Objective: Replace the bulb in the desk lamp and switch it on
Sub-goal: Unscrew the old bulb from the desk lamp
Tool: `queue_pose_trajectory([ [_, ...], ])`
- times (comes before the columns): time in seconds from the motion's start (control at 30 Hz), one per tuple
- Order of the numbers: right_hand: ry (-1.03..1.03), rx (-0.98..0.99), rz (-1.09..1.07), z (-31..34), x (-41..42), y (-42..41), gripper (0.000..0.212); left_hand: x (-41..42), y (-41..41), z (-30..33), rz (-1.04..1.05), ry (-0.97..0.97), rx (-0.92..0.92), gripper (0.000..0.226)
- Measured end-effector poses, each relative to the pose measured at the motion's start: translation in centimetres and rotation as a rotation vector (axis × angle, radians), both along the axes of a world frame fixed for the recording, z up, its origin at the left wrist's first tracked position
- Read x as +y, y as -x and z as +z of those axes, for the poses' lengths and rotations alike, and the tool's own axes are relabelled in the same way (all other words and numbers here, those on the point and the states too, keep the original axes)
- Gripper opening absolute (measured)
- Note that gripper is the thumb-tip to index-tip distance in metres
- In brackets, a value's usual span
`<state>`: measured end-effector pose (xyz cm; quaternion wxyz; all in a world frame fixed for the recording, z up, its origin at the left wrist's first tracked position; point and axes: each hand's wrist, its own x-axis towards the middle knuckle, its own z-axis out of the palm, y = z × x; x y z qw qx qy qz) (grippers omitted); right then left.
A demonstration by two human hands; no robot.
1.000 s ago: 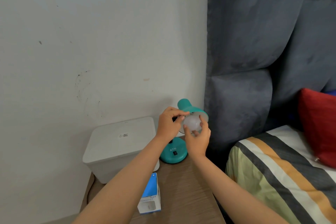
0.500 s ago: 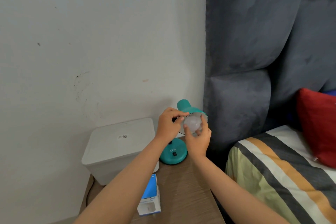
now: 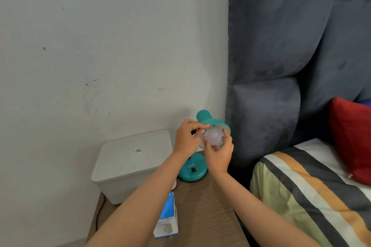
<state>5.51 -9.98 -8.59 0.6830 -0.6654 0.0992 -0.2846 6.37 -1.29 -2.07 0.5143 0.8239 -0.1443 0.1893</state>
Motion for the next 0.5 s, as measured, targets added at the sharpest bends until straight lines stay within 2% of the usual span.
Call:
queue_pose_trajectory([
  [0.23,0.058,-0.008,-0.002,-0.43,0.21,-0.26,0.05,0.07,-0.04,-0.05,0.008,-0.015,-0.003,0.024],
  [0.5,0.039,0.04,-0.019,-0.52,0.12,-0.38,0.065,0.04,0.12,-0.09,0.006,-0.001,-0.017,0.025],
])
